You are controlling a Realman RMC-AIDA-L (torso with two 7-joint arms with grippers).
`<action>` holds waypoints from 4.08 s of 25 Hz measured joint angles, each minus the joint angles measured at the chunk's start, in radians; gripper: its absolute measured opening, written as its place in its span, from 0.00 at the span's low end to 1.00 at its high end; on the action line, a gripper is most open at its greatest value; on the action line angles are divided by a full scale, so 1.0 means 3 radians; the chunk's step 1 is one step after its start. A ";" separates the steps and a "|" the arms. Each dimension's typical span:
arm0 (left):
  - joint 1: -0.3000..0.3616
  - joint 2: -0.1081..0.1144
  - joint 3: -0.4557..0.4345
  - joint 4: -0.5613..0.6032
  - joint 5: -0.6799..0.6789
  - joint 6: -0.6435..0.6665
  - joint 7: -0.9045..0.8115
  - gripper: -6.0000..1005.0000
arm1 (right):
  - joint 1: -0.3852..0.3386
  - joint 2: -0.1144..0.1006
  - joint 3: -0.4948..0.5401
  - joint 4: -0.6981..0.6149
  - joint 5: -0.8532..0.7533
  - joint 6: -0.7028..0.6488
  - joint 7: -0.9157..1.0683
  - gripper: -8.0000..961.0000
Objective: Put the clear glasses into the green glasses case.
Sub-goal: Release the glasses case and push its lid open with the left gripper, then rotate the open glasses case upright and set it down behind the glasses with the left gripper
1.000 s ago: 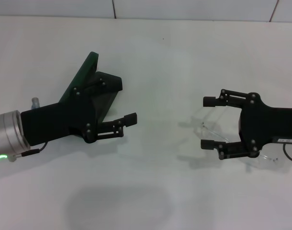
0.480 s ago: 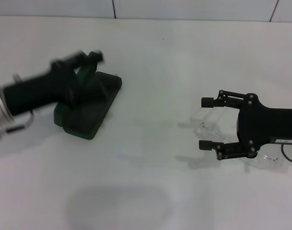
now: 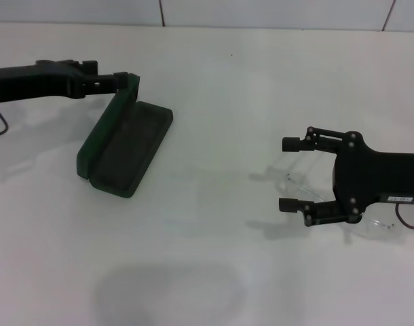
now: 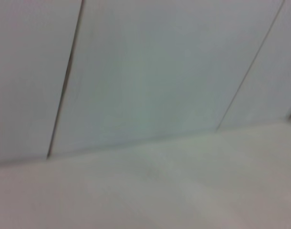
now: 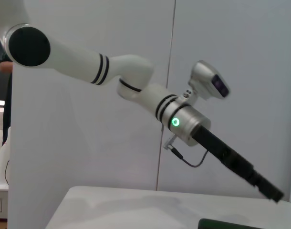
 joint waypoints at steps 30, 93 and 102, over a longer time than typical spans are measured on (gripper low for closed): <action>-0.0290 -0.0395 0.0146 0.0524 0.1913 -0.0138 -0.1101 0.87 | 0.0009 0.0013 -0.0015 0.0007 -0.0012 0.0025 -0.0014 0.89; -0.1058 -0.0460 0.2803 0.0975 0.1946 -0.0650 -0.0683 0.30 | -0.0307 0.0027 -0.0051 0.0012 -0.0004 -0.0195 -0.0346 0.89; -0.1054 -0.0465 0.2774 0.1020 0.1923 -0.0720 -0.0709 0.32 | -0.0311 0.0027 -0.0051 0.0012 -0.0003 -0.0195 -0.0347 0.89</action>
